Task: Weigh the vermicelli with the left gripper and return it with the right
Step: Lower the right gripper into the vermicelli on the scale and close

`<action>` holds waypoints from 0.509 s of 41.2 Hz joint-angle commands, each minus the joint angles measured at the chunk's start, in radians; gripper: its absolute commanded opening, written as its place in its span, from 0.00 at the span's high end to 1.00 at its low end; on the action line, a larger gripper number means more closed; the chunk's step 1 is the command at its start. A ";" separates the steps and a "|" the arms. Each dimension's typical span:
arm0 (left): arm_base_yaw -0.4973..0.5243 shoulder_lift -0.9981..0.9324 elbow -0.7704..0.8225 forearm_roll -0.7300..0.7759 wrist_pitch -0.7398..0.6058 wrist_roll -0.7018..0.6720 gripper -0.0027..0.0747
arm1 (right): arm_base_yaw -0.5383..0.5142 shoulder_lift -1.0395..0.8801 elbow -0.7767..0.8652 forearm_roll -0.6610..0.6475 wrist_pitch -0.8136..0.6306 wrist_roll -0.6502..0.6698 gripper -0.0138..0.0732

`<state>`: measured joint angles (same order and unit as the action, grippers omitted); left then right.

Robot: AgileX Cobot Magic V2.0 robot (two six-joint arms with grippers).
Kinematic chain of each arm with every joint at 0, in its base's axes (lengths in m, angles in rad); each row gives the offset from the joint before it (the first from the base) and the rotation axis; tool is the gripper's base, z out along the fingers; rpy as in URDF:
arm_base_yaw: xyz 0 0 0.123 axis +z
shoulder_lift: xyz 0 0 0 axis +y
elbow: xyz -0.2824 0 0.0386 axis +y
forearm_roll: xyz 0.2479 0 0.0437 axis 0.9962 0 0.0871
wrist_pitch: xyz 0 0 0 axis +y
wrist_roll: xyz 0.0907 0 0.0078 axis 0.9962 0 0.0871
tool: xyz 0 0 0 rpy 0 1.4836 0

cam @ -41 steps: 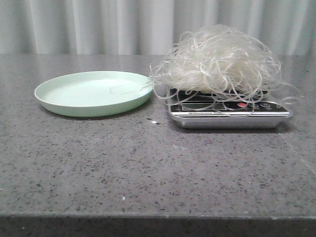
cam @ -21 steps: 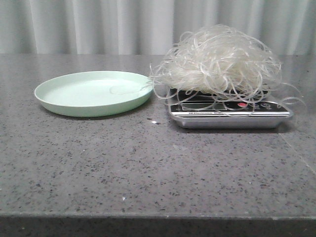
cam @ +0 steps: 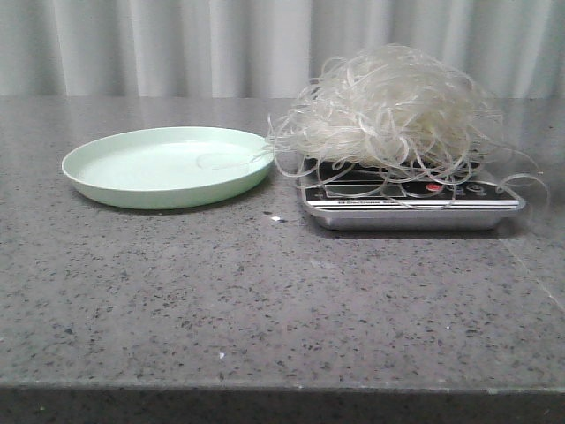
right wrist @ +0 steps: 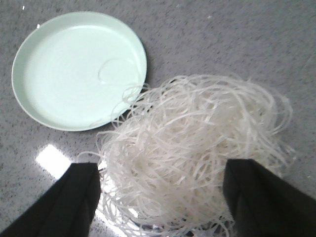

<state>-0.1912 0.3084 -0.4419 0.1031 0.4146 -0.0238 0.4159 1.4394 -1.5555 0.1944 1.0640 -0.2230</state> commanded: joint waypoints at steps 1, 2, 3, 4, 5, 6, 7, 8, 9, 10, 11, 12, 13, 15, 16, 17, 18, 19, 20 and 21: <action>-0.001 0.008 -0.027 0.001 -0.081 -0.010 0.79 | 0.011 0.009 -0.036 0.005 0.010 -0.025 0.14; -0.001 0.008 -0.027 0.001 -0.081 -0.010 0.79 | 0.011 0.022 -0.036 0.005 0.023 -0.025 0.14; -0.001 0.008 -0.027 0.001 -0.081 -0.010 0.79 | 0.011 0.032 -0.036 0.005 0.033 -0.025 0.14; -0.001 0.008 -0.027 0.001 -0.081 -0.010 0.79 | 0.011 0.042 -0.036 0.005 0.043 -0.025 0.14; -0.001 0.008 -0.027 0.001 -0.081 -0.010 0.79 | 0.011 0.056 -0.036 0.002 0.055 -0.025 0.14; -0.001 0.008 -0.027 0.001 -0.081 -0.010 0.79 | 0.011 0.069 -0.036 -0.001 0.063 -0.025 0.14; -0.001 0.008 -0.027 0.001 -0.081 -0.010 0.79 | 0.011 0.080 -0.036 -0.003 0.073 -0.025 0.14; -0.001 0.008 -0.027 0.001 -0.081 -0.010 0.79 | 0.011 0.091 -0.036 -0.004 0.079 -0.025 0.14; -0.001 0.008 -0.027 0.001 -0.081 -0.010 0.79 | 0.011 0.105 -0.036 -0.005 0.086 -0.025 0.14; -0.001 0.008 -0.027 0.001 -0.081 -0.010 0.79 | 0.011 0.117 -0.036 -0.009 0.096 -0.025 0.14; -0.001 0.008 -0.027 0.001 -0.081 -0.010 0.79 | 0.011 0.131 -0.036 -0.017 0.103 -0.025 0.14; -0.001 0.008 -0.027 0.001 -0.081 -0.010 0.79 | 0.011 0.142 -0.036 -0.025 0.107 -0.025 0.14; -0.001 0.008 -0.027 0.001 -0.081 -0.010 0.79 | 0.011 0.152 -0.036 -0.033 0.109 -0.025 0.14; -0.001 0.008 -0.027 0.001 -0.081 -0.010 0.79 | 0.011 0.177 -0.036 -0.054 0.113 -0.025 0.14; -0.001 0.008 -0.027 0.001 -0.081 -0.010 0.79 | 0.011 0.190 -0.036 -0.063 0.116 -0.025 0.14; -0.001 0.008 -0.027 0.001 -0.081 -0.010 0.79 | 0.011 0.200 -0.036 -0.067 0.121 -0.025 0.14; -0.001 0.008 -0.027 0.001 -0.081 -0.010 0.79 | 0.011 0.210 -0.036 -0.070 0.124 -0.025 0.14; -0.001 0.008 -0.027 0.001 -0.081 -0.010 0.79 | 0.011 0.222 -0.036 -0.073 0.127 -0.025 0.14; -0.001 0.008 -0.027 0.001 -0.081 -0.010 0.79 | 0.011 0.232 -0.036 -0.074 0.132 -0.025 0.14; -0.001 0.008 -0.027 0.001 -0.081 -0.010 0.79 | 0.011 0.244 -0.036 -0.077 0.136 -0.025 0.14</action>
<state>-0.1912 0.3084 -0.4419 0.1031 0.4146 -0.0238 0.4278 1.6941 -1.5571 0.1352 1.1932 -0.2379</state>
